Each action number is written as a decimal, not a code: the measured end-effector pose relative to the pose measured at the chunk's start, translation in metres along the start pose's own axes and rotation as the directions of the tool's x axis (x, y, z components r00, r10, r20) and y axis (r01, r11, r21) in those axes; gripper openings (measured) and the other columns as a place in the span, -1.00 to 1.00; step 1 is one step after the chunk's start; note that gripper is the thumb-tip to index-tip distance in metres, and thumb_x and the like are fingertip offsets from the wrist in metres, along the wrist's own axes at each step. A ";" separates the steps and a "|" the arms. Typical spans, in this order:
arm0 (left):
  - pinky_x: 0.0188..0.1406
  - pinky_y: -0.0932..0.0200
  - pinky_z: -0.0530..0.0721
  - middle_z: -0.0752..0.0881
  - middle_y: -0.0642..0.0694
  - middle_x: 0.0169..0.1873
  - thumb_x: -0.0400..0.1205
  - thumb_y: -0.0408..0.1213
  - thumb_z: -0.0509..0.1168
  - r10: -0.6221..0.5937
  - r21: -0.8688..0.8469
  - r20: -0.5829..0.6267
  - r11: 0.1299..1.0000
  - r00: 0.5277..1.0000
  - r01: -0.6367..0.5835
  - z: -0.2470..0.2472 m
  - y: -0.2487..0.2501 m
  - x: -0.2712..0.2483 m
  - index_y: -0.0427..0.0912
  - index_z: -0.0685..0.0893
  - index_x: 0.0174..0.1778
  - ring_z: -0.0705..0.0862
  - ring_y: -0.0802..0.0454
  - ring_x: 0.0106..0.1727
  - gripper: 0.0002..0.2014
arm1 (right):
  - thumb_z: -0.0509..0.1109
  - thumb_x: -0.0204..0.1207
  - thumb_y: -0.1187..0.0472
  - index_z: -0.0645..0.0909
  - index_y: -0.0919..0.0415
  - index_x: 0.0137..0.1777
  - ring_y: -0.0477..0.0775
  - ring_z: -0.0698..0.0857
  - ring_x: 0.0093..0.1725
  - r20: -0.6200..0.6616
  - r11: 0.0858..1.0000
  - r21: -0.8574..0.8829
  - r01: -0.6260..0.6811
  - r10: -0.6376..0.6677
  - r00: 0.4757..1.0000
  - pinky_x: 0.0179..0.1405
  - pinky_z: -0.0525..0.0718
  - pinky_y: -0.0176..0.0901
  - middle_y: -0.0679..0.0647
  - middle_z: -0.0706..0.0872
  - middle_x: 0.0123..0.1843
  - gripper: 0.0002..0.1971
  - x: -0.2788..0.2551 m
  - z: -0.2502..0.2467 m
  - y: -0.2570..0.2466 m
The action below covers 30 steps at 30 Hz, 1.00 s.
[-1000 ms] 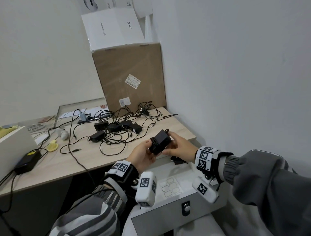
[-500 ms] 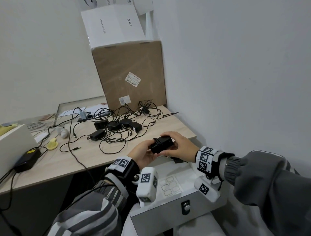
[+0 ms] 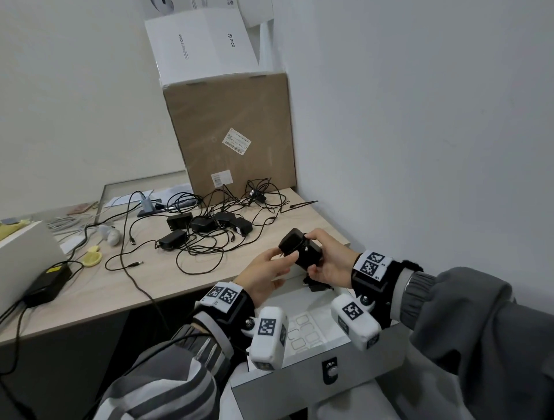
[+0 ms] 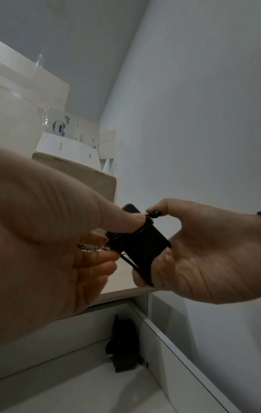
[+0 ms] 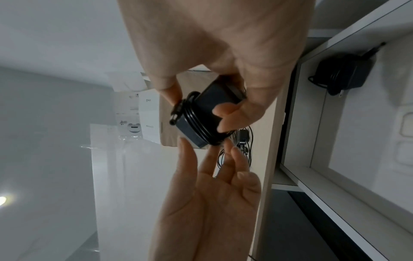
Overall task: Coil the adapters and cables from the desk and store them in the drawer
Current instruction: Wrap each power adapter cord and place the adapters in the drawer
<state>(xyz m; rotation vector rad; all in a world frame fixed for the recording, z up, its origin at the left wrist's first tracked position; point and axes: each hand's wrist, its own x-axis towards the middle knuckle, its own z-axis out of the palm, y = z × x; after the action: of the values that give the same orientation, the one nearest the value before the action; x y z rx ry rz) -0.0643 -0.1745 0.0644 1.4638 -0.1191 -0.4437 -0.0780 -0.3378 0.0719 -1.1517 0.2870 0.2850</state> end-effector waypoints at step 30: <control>-0.38 0.12 0.58 0.65 -0.24 -0.38 0.50 -0.36 0.50 -0.372 -0.013 -0.353 0.920 0.859 0.393 -0.040 -0.098 0.106 -0.40 0.64 -0.15 0.59 -0.07 -0.44 -0.80 | 0.48 0.47 0.09 0.57 0.29 0.20 0.11 0.62 0.09 -0.234 0.070 -0.969 -0.235 0.019 0.972 0.05 0.57 -0.15 0.15 0.61 0.09 -0.61 0.091 -0.088 0.003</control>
<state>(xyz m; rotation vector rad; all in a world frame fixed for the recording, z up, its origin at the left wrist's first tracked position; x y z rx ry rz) 0.0252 -0.1798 -0.0564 1.6072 0.4577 -0.4951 -0.0017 -0.4116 0.0032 -2.6339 0.3342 0.6034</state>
